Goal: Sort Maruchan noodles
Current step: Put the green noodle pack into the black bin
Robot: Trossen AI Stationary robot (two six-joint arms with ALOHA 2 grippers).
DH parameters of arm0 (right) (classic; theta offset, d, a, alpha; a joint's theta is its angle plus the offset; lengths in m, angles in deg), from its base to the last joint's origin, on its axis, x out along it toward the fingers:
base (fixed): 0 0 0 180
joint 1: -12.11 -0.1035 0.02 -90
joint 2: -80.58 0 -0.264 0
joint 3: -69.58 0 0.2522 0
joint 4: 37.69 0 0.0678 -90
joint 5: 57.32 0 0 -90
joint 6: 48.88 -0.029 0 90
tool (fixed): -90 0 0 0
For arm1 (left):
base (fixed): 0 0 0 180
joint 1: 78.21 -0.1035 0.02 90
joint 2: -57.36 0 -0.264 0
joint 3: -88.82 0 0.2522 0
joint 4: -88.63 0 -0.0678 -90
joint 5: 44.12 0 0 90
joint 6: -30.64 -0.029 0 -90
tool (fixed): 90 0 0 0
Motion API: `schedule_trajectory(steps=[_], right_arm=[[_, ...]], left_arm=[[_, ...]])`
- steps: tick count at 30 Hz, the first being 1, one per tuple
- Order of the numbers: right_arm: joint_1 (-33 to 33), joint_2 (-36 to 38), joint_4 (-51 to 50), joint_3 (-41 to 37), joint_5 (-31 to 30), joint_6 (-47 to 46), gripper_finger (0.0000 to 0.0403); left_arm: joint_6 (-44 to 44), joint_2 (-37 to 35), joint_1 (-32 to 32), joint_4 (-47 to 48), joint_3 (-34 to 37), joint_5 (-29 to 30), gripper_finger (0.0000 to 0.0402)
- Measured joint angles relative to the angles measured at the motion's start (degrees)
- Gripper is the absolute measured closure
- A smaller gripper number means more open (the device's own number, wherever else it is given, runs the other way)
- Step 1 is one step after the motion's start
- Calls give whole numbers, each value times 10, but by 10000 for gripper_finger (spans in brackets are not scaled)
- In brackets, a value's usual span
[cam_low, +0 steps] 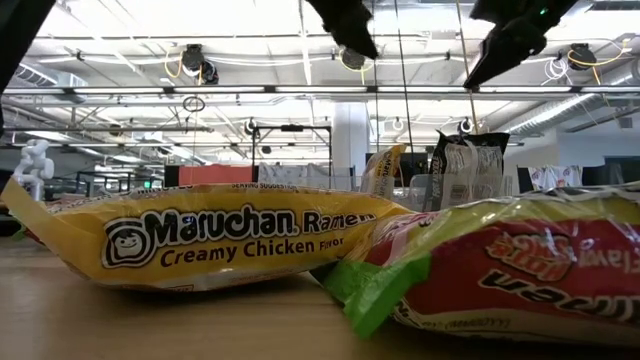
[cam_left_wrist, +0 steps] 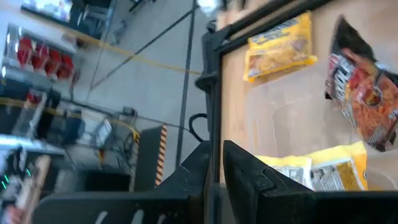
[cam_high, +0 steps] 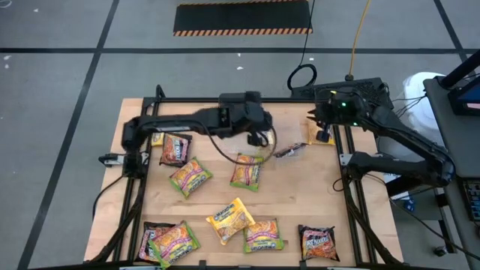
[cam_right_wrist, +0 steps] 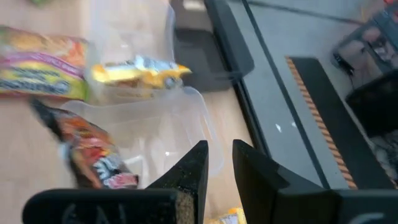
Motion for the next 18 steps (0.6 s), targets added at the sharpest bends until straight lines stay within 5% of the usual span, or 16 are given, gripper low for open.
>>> schedule_trajectory(steps=[9, 18], right_arm=[[-18, 81, -8, 0, 155, -77, 332], [-48, 109, -23, 0, 275, -150, 332]], left_arm=[[141, -96, -11, 154, -1, -3, 353], [290, -156, 7, 329, 0, -76, 353]])
